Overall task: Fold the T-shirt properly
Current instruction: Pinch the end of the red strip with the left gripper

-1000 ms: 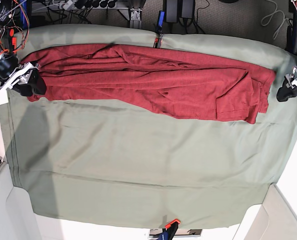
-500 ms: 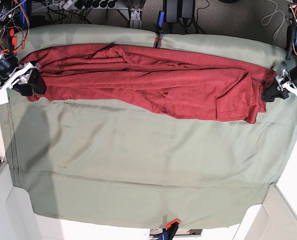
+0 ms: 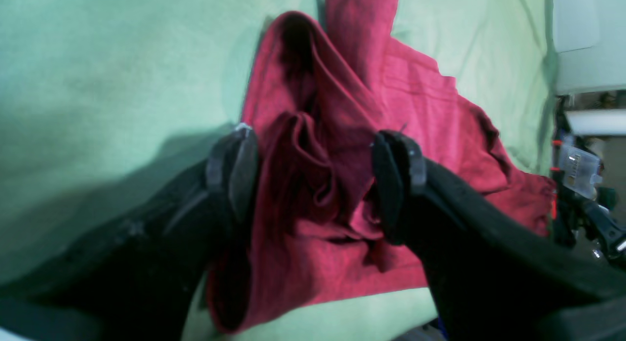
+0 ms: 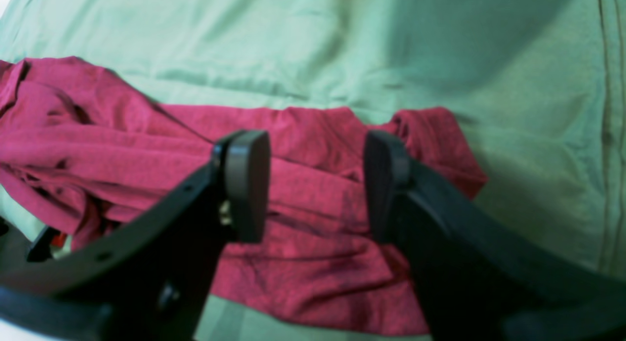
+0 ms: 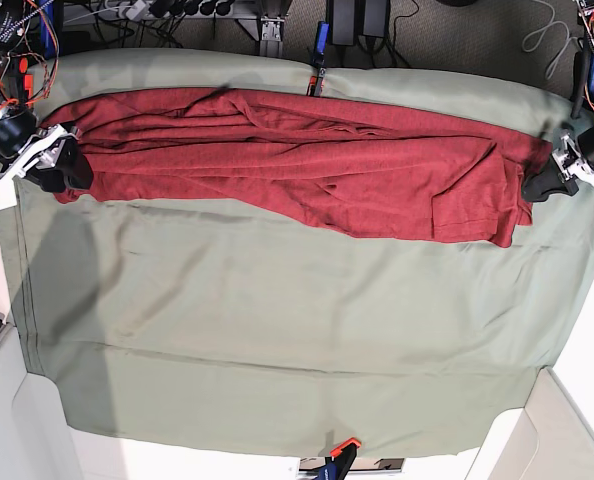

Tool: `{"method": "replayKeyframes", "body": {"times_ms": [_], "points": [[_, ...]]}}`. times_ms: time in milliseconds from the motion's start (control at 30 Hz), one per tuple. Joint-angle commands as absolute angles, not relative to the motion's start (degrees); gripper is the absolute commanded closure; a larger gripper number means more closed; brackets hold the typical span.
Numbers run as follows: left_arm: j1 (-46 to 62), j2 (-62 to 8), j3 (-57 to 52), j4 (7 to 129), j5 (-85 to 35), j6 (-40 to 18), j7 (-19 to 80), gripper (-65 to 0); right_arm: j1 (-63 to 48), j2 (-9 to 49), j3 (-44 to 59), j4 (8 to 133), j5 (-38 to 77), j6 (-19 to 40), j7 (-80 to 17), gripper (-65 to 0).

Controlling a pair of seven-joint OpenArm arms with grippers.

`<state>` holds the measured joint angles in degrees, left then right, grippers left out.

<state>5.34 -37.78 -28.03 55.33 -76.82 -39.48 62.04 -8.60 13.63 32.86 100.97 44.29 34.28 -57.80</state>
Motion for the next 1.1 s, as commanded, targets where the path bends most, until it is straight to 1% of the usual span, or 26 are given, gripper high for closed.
{"method": "replayKeyframes", "body": {"times_ms": [0, 67, 167, 200, 467, 567, 733, 1067], "points": [[4.8, -39.4, -28.4, 55.9, -79.5, -40.0, 62.2, -39.6, -8.1, 14.4, 33.1, 101.8, 45.4, 34.3, -56.9, -31.0], [4.8, -39.4, -28.4, 55.9, -81.3, -40.0, 62.8, -39.7, -8.1, 14.4, 33.1, 101.8, 45.4, 34.3, -56.9, -31.0], [4.8, -39.4, -28.4, 55.9, -83.1, -40.0, 63.5, -44.9, -8.1, 14.4, 33.1, 101.8, 45.4, 34.3, -56.9, -31.0], [4.8, -39.4, -28.4, 55.9, -83.1, -40.0, 63.5, -45.4, -8.1, 14.4, 33.1, 101.8, 45.4, 34.3, -56.9, -31.0], [4.8, -39.3, -27.2, 55.9, -79.7, -40.0, 62.4, -45.4, -8.1, 14.4, 33.1, 101.8, 45.4, 34.2, -57.0, -31.0], [4.8, -39.4, -24.5, 55.9, -77.0, -40.0, 60.7, -45.4, -8.1, 14.4, 33.1, 101.8, 45.4, 34.2, -57.0, -31.0], [4.8, -39.3, -19.0, 55.9, -76.9, -40.0, 60.7, -45.4, -8.1, 14.4, 33.1, 101.8, 45.4, 34.0, -57.0, -31.0], [4.8, -38.9, -12.6, 56.2, -75.8, -40.0, 62.8, -45.1, -8.1, 14.4, 33.1, 101.8, 45.4, 34.0, -57.0, -31.0]]}}
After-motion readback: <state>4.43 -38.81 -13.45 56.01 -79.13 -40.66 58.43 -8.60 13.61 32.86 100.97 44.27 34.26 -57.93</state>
